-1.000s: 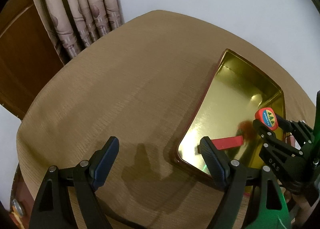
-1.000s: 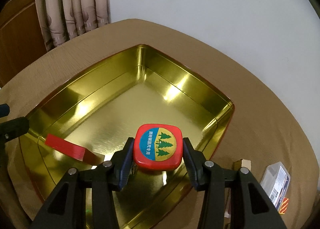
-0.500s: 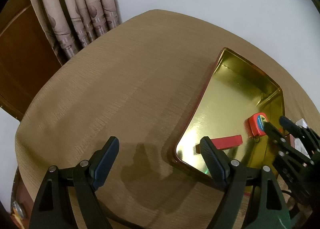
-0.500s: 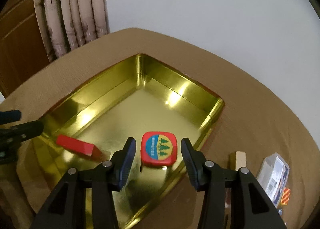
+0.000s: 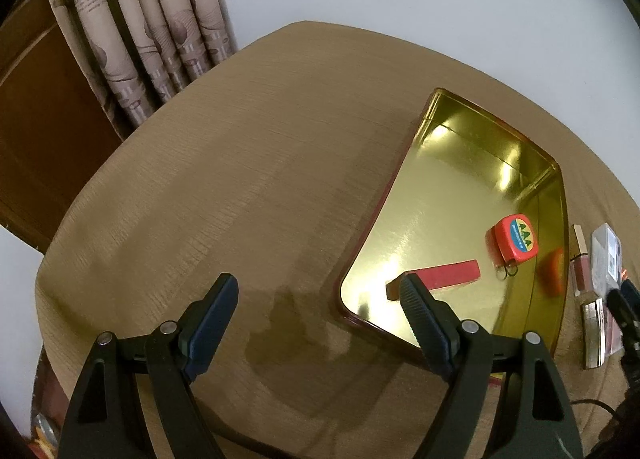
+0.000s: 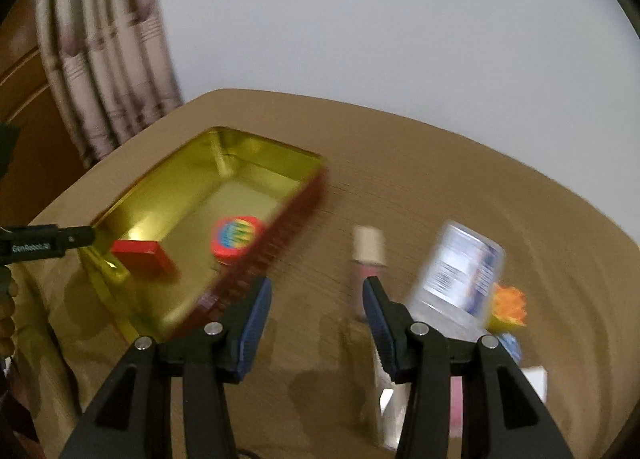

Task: Organize rigid objects
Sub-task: 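Move the right gripper to the white zigzag cube and grasp it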

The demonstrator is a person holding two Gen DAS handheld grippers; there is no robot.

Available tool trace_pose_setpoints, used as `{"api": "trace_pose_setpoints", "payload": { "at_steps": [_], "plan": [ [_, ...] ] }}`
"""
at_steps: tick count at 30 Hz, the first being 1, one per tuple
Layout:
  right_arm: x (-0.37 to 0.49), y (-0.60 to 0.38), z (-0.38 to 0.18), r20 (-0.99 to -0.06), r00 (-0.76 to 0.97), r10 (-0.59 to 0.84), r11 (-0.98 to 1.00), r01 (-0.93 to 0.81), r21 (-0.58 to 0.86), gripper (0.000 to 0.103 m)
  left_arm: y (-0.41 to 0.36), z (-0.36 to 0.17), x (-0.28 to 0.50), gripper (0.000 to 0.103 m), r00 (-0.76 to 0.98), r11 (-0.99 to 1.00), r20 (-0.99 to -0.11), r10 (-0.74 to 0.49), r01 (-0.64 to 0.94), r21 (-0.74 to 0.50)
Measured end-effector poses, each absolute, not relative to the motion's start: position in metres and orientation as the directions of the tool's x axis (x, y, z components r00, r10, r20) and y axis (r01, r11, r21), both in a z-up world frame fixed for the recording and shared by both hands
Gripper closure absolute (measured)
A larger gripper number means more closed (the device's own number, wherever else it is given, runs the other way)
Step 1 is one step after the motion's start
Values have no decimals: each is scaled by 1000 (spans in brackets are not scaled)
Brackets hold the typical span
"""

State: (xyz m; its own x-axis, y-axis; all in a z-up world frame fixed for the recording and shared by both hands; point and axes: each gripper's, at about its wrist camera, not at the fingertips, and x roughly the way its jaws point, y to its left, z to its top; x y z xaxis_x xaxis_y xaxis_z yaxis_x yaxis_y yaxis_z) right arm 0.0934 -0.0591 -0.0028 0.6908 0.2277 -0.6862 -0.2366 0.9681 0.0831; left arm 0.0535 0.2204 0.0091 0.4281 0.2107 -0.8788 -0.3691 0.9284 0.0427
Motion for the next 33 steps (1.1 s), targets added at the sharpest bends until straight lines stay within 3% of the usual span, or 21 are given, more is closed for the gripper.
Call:
{"api": "trace_pose_setpoints", "payload": {
  "at_steps": [12,28,30,32,33],
  "plan": [
    [61,-191,-34,-718,693,64,996,-1,88,54,208,10,50,23,438,942,-871,224,-326,78],
    [75,-193,-71,-749,660,60,997,-3,77,54,197,9,50,23,449,947,-859,246,-298,116],
    [78,-191,-73,-748,662,57,997,0,77,57,194,10,50,23,452,948,-856,249,-294,121],
    [79,-192,-73,-745,665,55,997,-2,73,73,191,11,50,23,458,948,-852,253,-291,125],
    [79,-192,-73,-744,666,58,997,-4,74,73,191,11,50,23,458,950,-852,252,-286,128]
  ]
}}
